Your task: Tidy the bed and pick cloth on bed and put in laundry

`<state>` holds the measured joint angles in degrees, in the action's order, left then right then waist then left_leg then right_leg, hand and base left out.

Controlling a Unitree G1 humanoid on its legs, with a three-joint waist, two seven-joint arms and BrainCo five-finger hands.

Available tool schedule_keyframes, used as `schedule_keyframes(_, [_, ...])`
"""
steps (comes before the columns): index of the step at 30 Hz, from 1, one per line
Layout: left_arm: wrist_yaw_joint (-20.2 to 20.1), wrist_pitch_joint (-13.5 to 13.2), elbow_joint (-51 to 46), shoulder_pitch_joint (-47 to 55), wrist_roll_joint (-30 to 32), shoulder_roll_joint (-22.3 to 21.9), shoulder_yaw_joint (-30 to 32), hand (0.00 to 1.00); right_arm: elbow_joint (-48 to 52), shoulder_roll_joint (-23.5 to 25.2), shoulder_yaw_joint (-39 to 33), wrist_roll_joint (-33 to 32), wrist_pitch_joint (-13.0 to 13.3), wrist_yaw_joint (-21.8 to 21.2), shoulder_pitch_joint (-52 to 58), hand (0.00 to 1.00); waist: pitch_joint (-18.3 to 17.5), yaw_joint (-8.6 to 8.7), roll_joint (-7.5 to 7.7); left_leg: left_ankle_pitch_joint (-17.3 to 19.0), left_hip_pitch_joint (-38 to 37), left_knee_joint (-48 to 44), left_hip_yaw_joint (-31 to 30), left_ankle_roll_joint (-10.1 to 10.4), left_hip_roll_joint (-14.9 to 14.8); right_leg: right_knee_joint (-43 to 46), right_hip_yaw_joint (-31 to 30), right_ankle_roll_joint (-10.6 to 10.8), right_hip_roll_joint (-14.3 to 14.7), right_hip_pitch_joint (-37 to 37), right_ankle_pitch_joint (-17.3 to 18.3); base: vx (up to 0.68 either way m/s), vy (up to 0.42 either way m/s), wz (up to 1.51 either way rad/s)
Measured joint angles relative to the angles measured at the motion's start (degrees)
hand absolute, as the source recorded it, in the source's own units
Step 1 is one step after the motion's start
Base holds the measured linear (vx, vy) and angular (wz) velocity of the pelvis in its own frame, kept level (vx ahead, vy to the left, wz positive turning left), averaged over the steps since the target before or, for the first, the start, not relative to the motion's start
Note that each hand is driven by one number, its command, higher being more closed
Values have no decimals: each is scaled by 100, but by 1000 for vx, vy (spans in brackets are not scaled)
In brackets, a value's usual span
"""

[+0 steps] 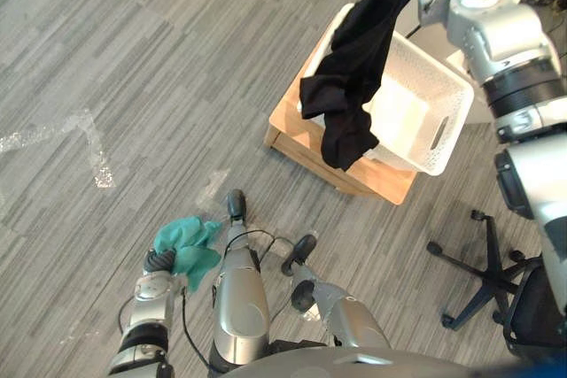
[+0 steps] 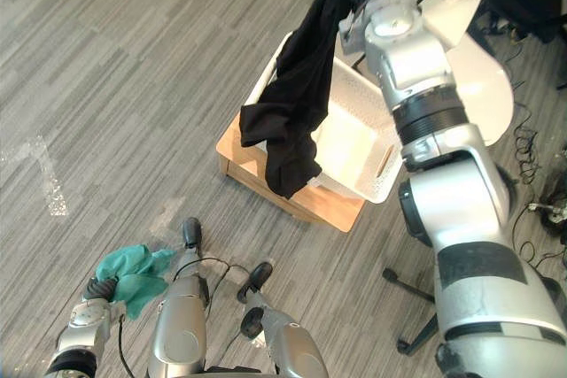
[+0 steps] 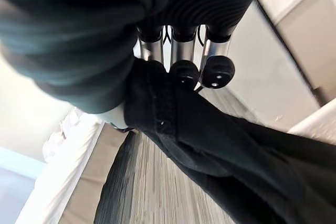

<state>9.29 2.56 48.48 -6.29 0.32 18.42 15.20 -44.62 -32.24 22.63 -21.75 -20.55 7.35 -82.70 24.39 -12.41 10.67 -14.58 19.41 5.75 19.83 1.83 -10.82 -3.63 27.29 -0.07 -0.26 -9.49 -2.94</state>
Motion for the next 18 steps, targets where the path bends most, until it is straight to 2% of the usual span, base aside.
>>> schedule_keyframes(4, [-7, 61, 3, -190, -207, 174, -315, 100, -155, -61, 239, -349, 68, -68, 199, 100, 143, 7, -214, -1, 189, 3, 12, -26, 38, 7, -155, 0, -31, -218, 0, -23, 98, -9])
schedule_keyframes(5, [-19, 81, 9, -268, -218, 179, -490, 100, -241, -61, 241, -505, 146, -63, 437, 100, 230, 22, -323, -5, 201, 4, 14, -31, 51, 7, -179, -6, -40, -234, 4, -27, 64, -3])
schedule_keyframes(8, [-24, 83, 9, -347, -224, 163, -755, 100, -484, -67, 206, -777, 239, -25, 934, 100, 311, 41, -463, -5, 204, 6, 24, -30, 86, 14, -259, -40, -73, -269, 34, -9, 56, -6])
schedule_keyframes(9, [-24, 84, 9, -355, -224, 161, -778, 100, -497, -70, 200, -801, 255, -18, 996, 100, 319, 47, -476, -6, 208, 6, 27, -31, 88, 16, -268, -40, -76, -278, 34, 11, 72, -11])
schedule_keyframes(11, [-24, 104, 6, -449, -223, 99, -861, 100, -636, -95, -77, -963, 509, 11, 1494, 100, 364, 90, -573, -35, 284, 4, 33, -66, 96, 48, -311, -40, -89, -383, 34, 16, 70, -9])
schedule_keyframes(16, [-20, 194, 15, -594, -215, 31, -1206, 100, -697, -68, -394, -953, 772, -34, 1962, 100, 410, 133, -672, -80, 287, 2, 16, -96, 102, 80, -396, -42, -104, -439, 33, 31, 49, -7])
schedule_keyframes(17, [-19, 219, 17, -625, -216, 0, -1293, 100, -721, -8, -418, -941, 875, -29, 2004, 0, 414, 145, -697, -82, 289, 2, 16, -93, 101, 117, -448, -43, -112, -488, 35, 25, 46, -18])
schedule_keyframes(18, [-21, 229, 18, -639, -216, -18, -1314, 100, -721, 24, -416, -939, 910, -32, 2019, 0, 417, 151, -710, -86, 292, 2, 13, -89, 100, 147, -471, -48, -119, -518, 38, 14, 45, -21])
